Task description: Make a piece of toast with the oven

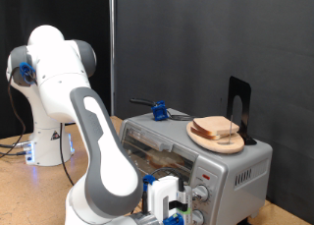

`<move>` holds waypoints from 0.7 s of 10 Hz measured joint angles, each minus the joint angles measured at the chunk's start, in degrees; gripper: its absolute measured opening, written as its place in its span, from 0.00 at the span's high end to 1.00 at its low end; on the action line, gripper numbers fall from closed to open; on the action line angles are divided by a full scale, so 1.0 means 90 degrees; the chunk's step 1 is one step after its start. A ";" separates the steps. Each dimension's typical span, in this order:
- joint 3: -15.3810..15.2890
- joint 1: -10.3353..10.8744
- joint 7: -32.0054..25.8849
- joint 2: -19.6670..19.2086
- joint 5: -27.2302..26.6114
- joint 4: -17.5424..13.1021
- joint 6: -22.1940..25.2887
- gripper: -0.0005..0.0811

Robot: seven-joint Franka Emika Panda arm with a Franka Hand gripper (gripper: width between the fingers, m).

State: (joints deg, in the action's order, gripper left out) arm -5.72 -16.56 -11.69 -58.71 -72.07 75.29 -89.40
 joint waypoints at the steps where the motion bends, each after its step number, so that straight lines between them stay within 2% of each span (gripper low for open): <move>1: 0.0000 0.0000 0.0000 0.0013 -0.0011 0.0011 0.0000 0.01; 2: -0.0001 0.0000 0.0000 0.0041 -0.0013 0.0032 0.0000 0.01; 3: -0.0007 0.0010 0.0000 0.0047 -0.0013 0.0047 0.0000 0.22; 4: -0.0019 0.0049 0.0000 0.0047 -0.0014 0.0069 -0.0009 0.22; 5: -0.0018 0.0080 0.0000 0.0046 -0.0013 0.0100 -0.0127 0.44; 6: -0.0018 0.0089 0.0000 0.0044 -0.0013 0.0136 -0.0228 0.44; 7: -0.0018 0.0097 0.0000 0.0038 -0.0013 0.0165 -0.0339 0.67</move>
State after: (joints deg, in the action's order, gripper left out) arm -5.88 -15.68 -11.69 -58.37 -72.19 76.78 -92.45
